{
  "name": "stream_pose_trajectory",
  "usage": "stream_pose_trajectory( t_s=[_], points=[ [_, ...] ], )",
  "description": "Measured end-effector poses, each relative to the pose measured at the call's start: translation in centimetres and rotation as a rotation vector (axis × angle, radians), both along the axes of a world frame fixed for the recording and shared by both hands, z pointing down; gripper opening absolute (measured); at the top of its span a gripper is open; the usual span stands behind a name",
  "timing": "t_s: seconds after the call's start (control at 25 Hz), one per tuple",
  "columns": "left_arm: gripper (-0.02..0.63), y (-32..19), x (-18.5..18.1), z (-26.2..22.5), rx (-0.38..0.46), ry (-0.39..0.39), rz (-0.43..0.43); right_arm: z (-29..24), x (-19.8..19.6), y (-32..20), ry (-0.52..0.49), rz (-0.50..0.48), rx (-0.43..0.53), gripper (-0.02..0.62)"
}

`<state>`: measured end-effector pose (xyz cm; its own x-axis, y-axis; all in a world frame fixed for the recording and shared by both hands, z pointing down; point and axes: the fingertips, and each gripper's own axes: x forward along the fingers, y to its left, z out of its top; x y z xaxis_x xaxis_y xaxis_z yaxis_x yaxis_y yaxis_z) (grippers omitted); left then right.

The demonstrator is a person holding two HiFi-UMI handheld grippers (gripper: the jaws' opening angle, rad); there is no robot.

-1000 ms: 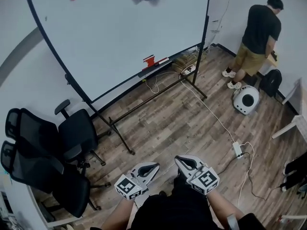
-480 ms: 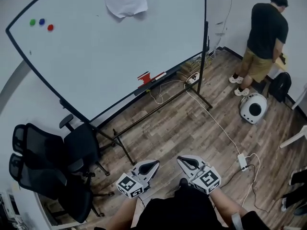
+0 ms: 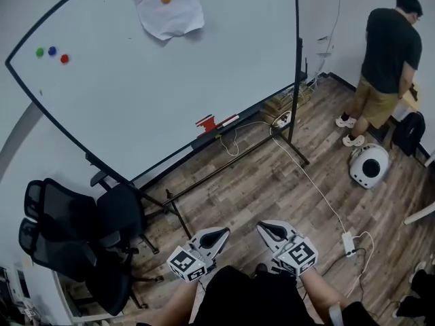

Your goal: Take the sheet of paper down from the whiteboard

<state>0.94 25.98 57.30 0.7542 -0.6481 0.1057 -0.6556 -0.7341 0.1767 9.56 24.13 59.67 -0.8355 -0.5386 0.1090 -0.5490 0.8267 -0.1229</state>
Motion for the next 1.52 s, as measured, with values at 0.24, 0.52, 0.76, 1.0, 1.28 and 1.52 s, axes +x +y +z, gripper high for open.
stream_pose_trajectory(
  t_s=[0.24,0.52,0.76,1.0,1.28,1.52],
  points=[
    [0.011,-1.1,-1.1,1.2,-0.01,0.005,-0.011,1.6,-1.4,-1.1,0.014,-0.007,-0.02,0.023],
    [0.011,-5.8,-3.1,2.5,-0.023,0.056,-0.005,1.4,-3.3,-5.6,0.05,-0.005,-0.021,0.023],
    [0.011,-13.0,-4.5,1.3,0.003,0.083,0.017,1.8,-3.6,-12.4,0.095,0.031,-0.049,0.023],
    [0.011,-19.9,-6.1,-0.4,0.028,0.074,0.06,-0.3,-5.7,-19.1,0.091,0.059,-0.007,0.023],
    [0.011,-26.1,-8.8,-2.3,0.055,0.104,0.104,-0.7,-7.7,-24.5,0.128,0.095,-0.003,0.023],
    [0.011,-29.7,-10.0,-2.4,0.073,0.106,0.145,-1.4,-9.6,-28.3,0.135,0.124,0.027,0.023]
  ],
)
